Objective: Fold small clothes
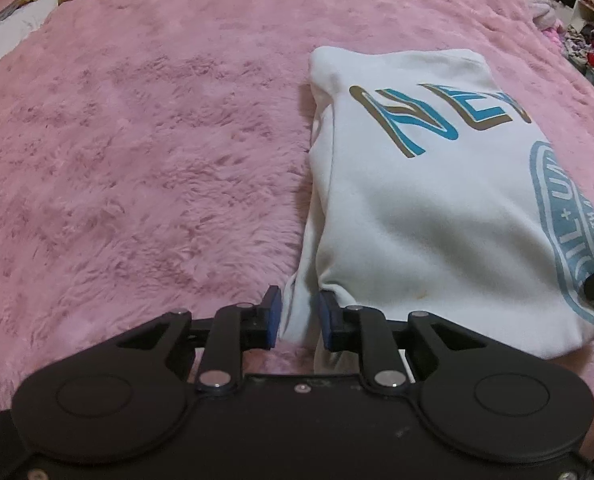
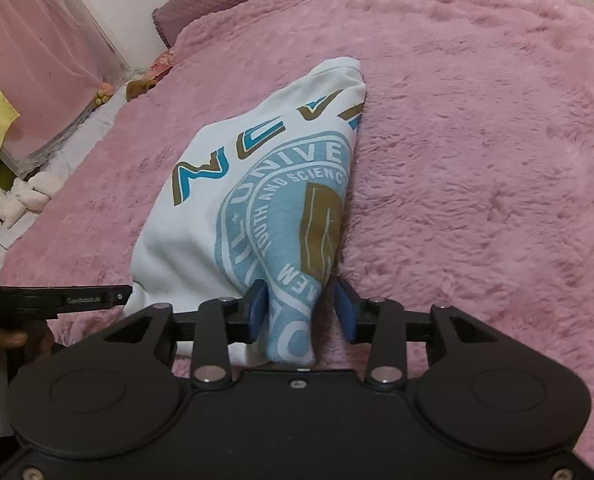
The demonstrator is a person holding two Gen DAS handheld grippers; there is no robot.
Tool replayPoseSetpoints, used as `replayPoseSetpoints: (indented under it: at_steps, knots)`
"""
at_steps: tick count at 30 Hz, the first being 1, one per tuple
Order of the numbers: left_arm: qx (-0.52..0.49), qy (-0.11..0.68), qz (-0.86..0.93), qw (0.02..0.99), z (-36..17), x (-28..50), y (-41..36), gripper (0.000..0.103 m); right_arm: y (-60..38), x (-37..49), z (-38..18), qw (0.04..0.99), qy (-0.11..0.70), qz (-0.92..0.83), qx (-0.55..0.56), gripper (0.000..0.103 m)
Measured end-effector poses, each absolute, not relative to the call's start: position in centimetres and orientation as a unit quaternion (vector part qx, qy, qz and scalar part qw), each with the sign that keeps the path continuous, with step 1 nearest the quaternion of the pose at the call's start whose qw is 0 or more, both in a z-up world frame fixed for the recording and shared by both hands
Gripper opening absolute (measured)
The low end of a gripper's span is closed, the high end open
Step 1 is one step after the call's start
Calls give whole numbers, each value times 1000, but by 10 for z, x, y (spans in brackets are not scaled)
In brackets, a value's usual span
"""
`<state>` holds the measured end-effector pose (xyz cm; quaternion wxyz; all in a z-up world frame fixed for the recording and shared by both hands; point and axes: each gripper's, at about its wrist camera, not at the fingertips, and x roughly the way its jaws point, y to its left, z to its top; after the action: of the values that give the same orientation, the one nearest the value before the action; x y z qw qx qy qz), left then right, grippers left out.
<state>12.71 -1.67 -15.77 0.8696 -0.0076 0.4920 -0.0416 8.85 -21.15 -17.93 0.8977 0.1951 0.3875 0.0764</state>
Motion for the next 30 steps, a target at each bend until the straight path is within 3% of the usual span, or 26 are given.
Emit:
replayPoseSetpoints:
  at_steps: [4, 7, 11, 15, 23, 30]
  knots:
    - [-24, 493, -43, 869, -154, 138, -10, 21, -210, 93, -173, 901, 371, 73, 214, 41]
    - [-37, 475, -43, 878, -146, 143, -1, 34, -209, 99, -167, 904, 360, 70, 219, 45]
    - [-53, 480, -27, 875, -142, 160, 11, 38, -213, 113, -167, 904, 355, 63, 231, 47]
    - [-104, 451, -52, 885, -122, 171, 21, 49, -217, 127, -166, 901, 356, 61, 240, 49]
    - [-48, 502, -64, 861, -168, 222, -12, 51, -206, 156, -174, 902, 371, 49, 214, 63]
    - [-95, 513, -73, 850, -179, 224, -3, 57, -195, 175, -189, 898, 391, 50, 196, 78]
